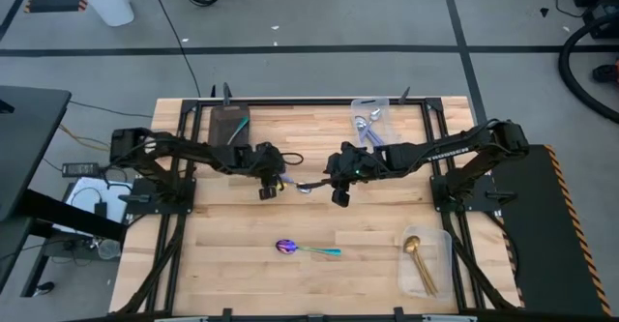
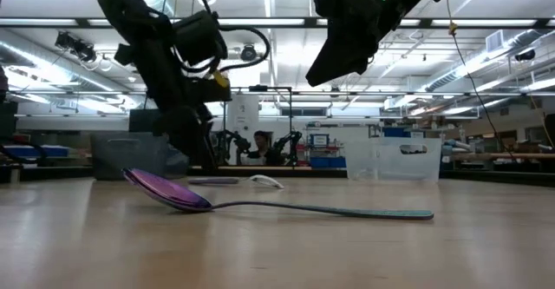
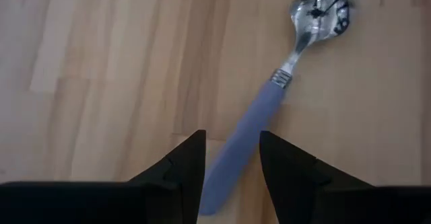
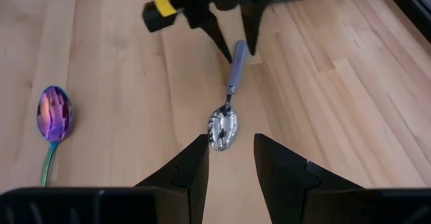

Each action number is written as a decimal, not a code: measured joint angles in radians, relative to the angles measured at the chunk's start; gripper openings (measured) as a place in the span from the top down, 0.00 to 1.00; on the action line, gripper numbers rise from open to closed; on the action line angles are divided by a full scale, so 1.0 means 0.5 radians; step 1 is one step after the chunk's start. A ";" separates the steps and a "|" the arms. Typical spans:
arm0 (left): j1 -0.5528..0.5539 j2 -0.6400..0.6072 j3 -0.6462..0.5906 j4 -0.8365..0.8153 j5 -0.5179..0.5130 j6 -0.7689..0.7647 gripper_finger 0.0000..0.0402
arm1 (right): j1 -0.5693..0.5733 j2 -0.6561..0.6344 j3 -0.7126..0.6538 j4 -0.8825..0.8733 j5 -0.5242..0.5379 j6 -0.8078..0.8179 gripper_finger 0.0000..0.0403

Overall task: Sort silverware by color (type)
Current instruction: Put the purple spoon into the top transparent bin

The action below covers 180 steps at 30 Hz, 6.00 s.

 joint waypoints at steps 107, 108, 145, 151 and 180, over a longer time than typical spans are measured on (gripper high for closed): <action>-0.010 0.149 0.082 0.691 0.247 0.181 0.98 | 0.392 -0.205 0.001 -0.242 0.692 0.224 0.68; 0.007 0.130 0.081 0.753 0.256 0.170 0.98 | 0.401 -0.206 0.001 -0.231 0.705 0.225 0.68; -0.177 -0.020 0.087 2.248 0.567 0.115 0.98 | 0.389 -0.095 0.000 0.498 1.050 -0.340 0.54; -0.199 -0.020 0.087 2.316 0.567 0.115 0.99 | 0.390 -0.095 0.000 0.711 0.934 -0.492 0.54; -0.202 -0.026 0.090 2.290 0.565 0.010 0.60 | 0.374 -0.098 0.001 0.652 0.875 -0.477 0.91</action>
